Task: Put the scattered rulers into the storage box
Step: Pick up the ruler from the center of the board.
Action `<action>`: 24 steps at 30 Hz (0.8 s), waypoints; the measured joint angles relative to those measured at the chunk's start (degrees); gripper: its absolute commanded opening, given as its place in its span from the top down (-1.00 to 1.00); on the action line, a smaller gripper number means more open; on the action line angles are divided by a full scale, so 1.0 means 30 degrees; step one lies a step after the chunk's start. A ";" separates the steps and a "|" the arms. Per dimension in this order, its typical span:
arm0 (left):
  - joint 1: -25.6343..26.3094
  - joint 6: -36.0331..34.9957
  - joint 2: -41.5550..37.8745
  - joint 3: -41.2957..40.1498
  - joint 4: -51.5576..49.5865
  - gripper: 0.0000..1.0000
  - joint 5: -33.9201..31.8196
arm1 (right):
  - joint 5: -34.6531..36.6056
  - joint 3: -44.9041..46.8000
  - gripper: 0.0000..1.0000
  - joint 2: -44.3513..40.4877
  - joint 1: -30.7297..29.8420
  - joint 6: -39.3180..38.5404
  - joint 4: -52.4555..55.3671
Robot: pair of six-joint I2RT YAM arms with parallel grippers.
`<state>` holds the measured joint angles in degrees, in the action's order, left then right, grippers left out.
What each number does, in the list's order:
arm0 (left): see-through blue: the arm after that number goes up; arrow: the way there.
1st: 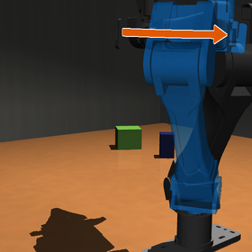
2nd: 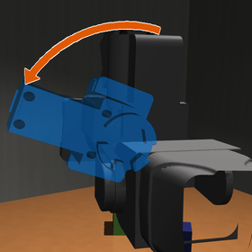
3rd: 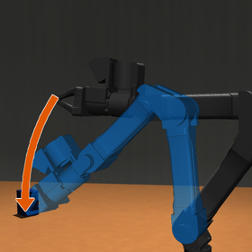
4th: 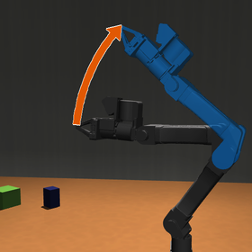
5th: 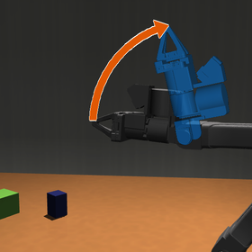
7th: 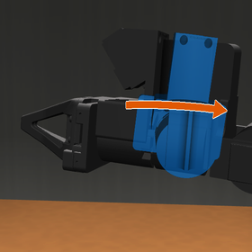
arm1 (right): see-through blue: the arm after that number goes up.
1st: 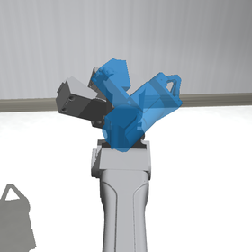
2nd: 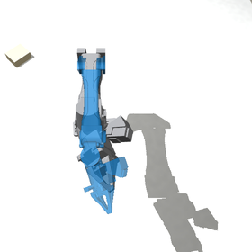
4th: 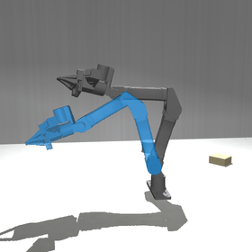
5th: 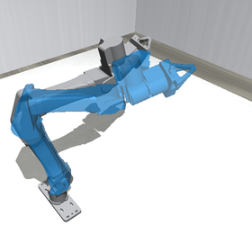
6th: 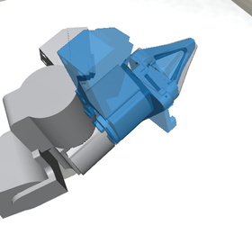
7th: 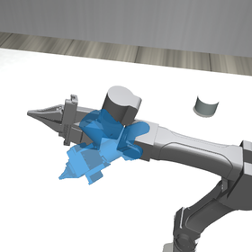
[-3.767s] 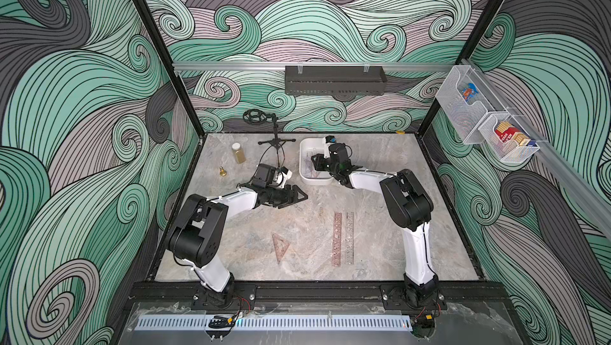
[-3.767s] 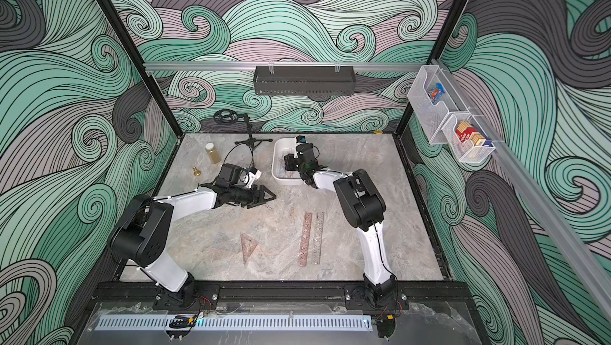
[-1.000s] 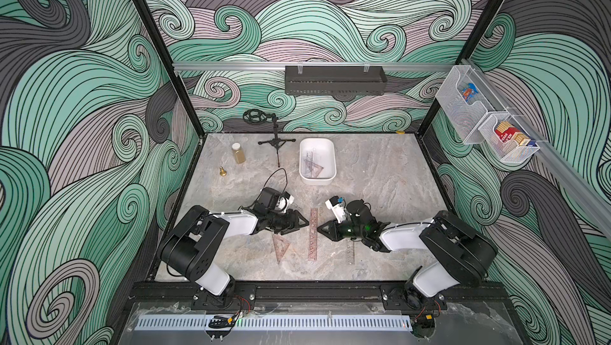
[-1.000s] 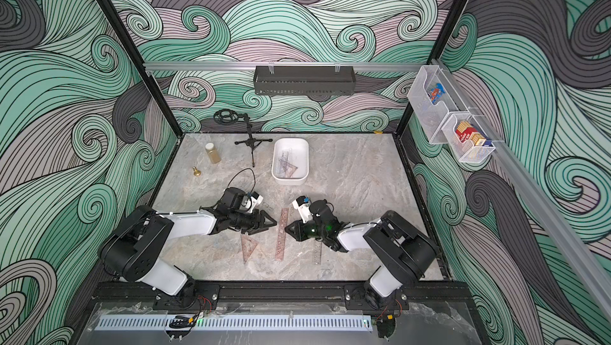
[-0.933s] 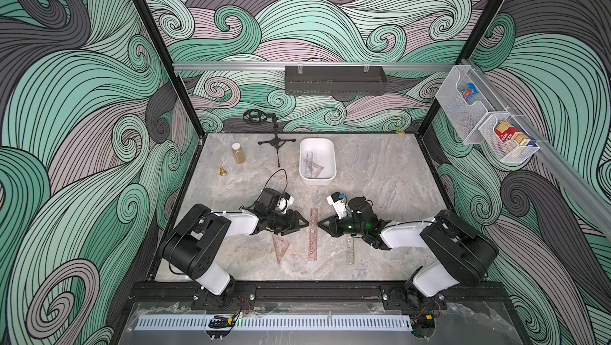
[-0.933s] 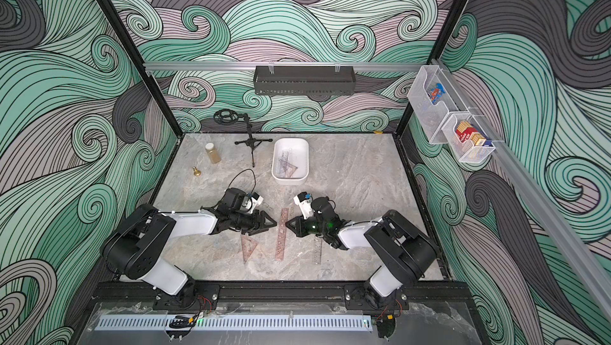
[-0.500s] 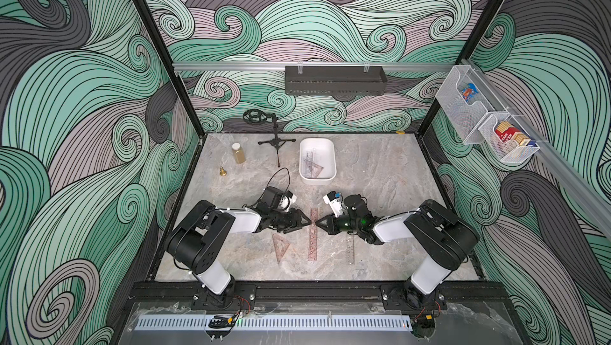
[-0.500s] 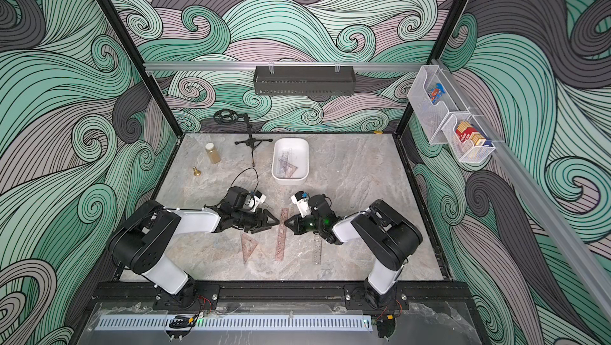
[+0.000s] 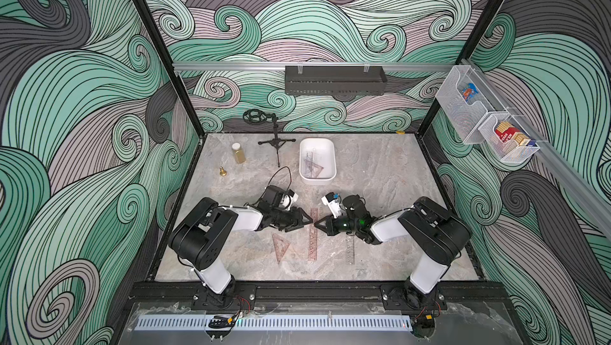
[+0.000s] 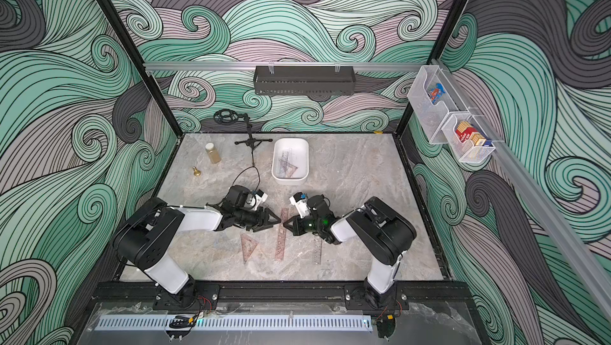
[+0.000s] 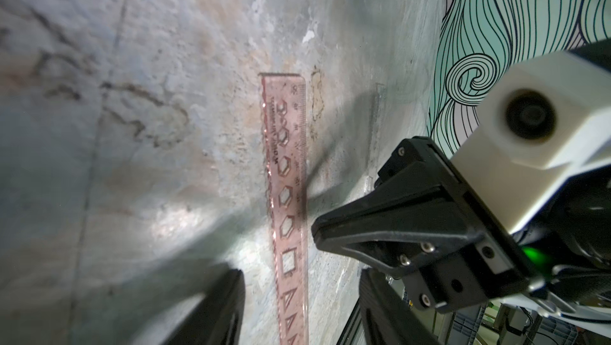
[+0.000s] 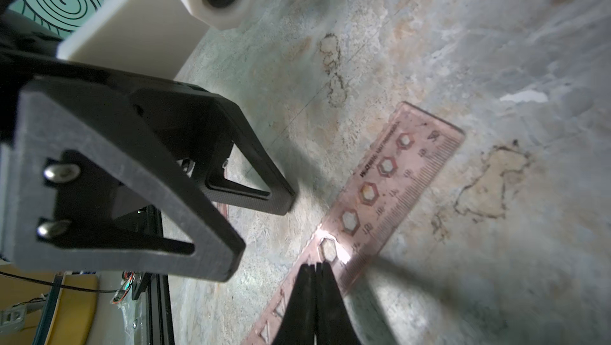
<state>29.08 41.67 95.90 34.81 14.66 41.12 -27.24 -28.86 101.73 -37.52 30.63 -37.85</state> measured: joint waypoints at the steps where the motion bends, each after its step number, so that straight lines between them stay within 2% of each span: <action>1: 0.0007 0.0000 0.0102 0.0015 0.0109 -0.21 0.0087 | -0.0007 0.0000 0.87 0.0095 0.0000 0.0000 -0.0044; 16: 0.0597 0.0437 0.1355 0.0350 0.1858 -0.18 0.1056 | -0.0124 0.0255 0.88 0.0342 0.0095 -0.0007 -0.0627; 21: 0.0736 0.0721 0.1705 0.0357 0.2419 -0.02 0.1093 | -0.0488 0.0240 0.88 0.0867 0.0357 -0.0015 -0.1501; 24: 0.0780 0.0882 0.1894 0.0357 0.2543 0.16 0.1071 | -0.0714 0.0204 0.89 0.1180 0.0619 -0.0015 -0.2011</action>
<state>31.42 44.31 101.58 35.88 22.28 44.34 -29.39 -28.25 105.27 -35.66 30.59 -43.88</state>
